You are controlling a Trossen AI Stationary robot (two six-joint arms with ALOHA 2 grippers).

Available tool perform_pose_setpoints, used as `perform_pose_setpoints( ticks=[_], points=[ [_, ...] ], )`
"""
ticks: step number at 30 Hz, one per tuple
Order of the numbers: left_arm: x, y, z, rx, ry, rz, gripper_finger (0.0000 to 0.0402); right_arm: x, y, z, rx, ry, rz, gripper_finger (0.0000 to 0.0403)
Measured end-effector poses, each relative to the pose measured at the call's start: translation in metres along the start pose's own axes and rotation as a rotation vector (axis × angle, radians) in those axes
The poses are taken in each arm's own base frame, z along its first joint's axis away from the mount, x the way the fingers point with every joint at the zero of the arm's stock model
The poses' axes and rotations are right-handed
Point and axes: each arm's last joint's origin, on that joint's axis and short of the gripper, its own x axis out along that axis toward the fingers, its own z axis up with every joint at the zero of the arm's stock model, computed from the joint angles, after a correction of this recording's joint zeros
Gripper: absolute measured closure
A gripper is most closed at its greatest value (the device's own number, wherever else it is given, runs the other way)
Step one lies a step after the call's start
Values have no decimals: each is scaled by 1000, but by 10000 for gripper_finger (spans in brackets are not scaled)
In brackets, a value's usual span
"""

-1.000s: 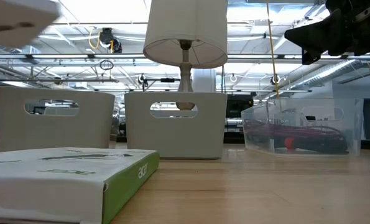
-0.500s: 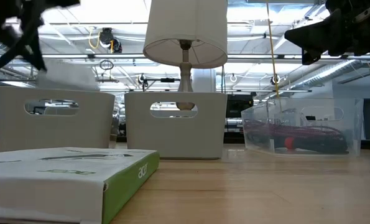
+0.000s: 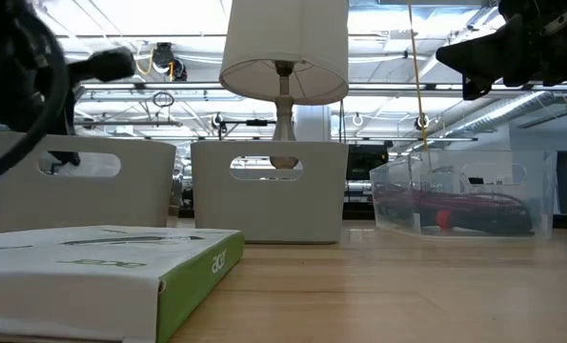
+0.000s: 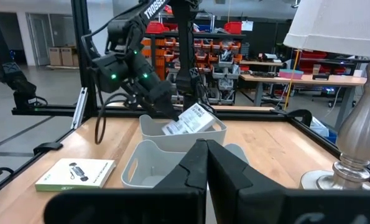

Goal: Pick and place items into bin
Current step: Put the left card reader box into the left gray bin, then put the card reader box into the left gray bin

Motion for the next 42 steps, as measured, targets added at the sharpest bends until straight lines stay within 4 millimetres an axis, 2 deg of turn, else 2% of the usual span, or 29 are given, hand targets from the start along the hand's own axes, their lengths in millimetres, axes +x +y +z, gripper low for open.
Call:
perform_pose_setpoints(
  ticks=[4,7,14,17,20,24,28,34,38,42],
  points=[
    [7,-4,3,17,-14,4,396,0,0,0,3,0,0,403],
    [9,-5,4,-9,-21,-3,378,0,0,0,4,1,0,403],
    [9,-6,3,-19,-16,-9,295,0,0,0,4,1,0,403],
    [9,-6,0,-30,39,33,261,0,0,0,4,1,0,403],
    [1,-4,-8,-32,133,92,237,0,0,0,4,1,0,403],
    [-26,2,-14,-65,162,139,223,0,0,0,-1,1,0,403],
    [-57,15,-2,-161,-10,210,233,0,0,0,-9,0,0,403],
    [-84,23,40,-173,-482,257,251,0,0,1,-33,-9,0,403],
    [-79,24,68,-205,-656,352,252,0,0,3,-49,-27,-2,403],
    [-62,31,90,-269,-738,459,252,0,0,5,-47,-50,-3,403]
  ],
)
